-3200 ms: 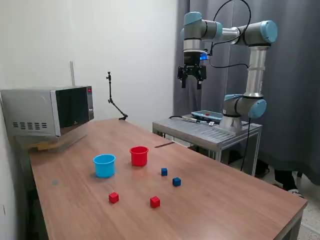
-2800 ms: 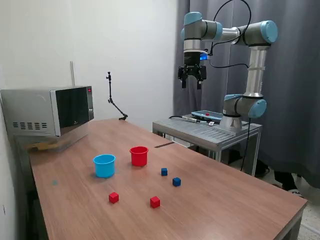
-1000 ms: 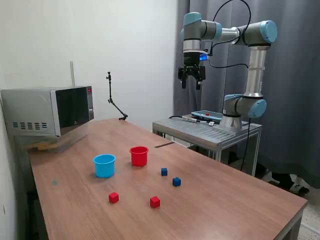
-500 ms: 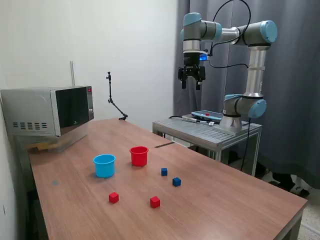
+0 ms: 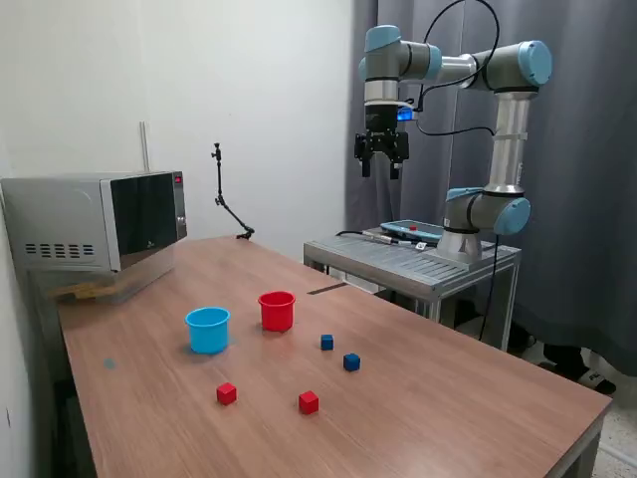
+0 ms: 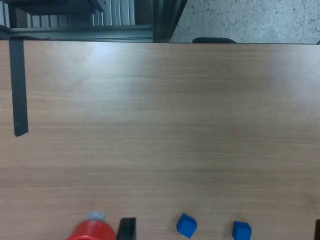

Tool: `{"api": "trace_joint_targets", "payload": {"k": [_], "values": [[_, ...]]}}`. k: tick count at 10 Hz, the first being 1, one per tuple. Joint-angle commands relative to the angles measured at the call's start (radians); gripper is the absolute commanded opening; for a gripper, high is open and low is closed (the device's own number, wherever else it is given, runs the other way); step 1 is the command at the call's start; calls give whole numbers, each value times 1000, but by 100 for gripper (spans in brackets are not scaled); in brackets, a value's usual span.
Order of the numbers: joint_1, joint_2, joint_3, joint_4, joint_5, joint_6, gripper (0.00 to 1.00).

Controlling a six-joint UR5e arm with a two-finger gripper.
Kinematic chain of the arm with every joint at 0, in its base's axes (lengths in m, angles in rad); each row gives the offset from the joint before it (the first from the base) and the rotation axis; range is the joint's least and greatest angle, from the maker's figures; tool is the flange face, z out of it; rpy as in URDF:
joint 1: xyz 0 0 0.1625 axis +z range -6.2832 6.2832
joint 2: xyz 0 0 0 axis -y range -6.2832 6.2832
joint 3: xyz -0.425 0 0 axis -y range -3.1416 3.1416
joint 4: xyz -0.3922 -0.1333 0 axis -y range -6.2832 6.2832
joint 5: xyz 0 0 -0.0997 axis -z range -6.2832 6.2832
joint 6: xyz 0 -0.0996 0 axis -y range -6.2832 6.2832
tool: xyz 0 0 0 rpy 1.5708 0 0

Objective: Place red objects in the red bin, and blue objects in the blue bin.

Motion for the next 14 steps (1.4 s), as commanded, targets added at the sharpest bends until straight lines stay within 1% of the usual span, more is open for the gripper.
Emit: {"api": "trace_joint_targets", "payload": {"k": [1, 7, 10, 12, 14], "values": [[0, 0, -1, 0, 0, 0, 100], [0, 3, -4, 0, 0, 0, 100], [-2, 29, -1, -3, 11, 5, 100], [-3, 79, -3, -12, 9, 108, 100], [-3, 118, -6, -83, 9, 193, 100]]}}
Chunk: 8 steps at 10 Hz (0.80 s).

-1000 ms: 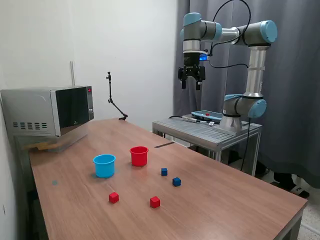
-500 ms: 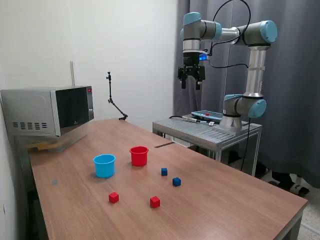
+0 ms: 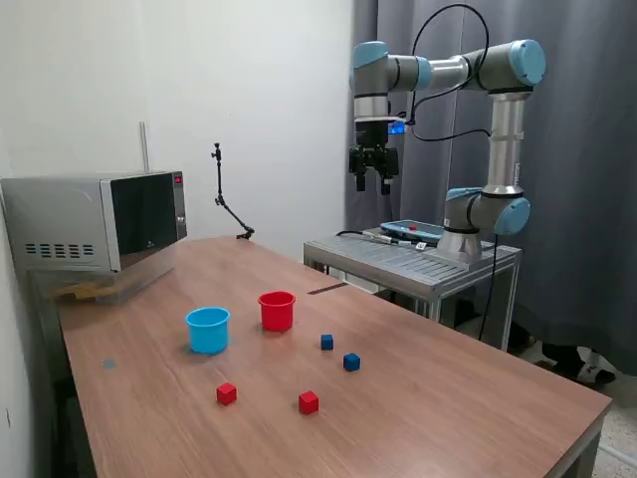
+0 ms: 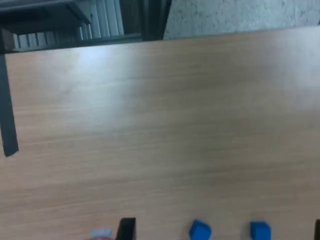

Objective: Place red objects in the red bin, and blue objects in the blue bin.

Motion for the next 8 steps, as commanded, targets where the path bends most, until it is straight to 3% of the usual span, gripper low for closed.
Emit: {"api": "trace_joint_targets", "payload": {"k": [1, 3, 5, 8], "values": [[0, 64, -10, -48, 0, 116, 100], [29, 132, -1, -117, 0, 128, 100], [93, 222, 3, -221, -1, 232, 100], [124, 304, -9, -290, -1, 247, 100]]}}
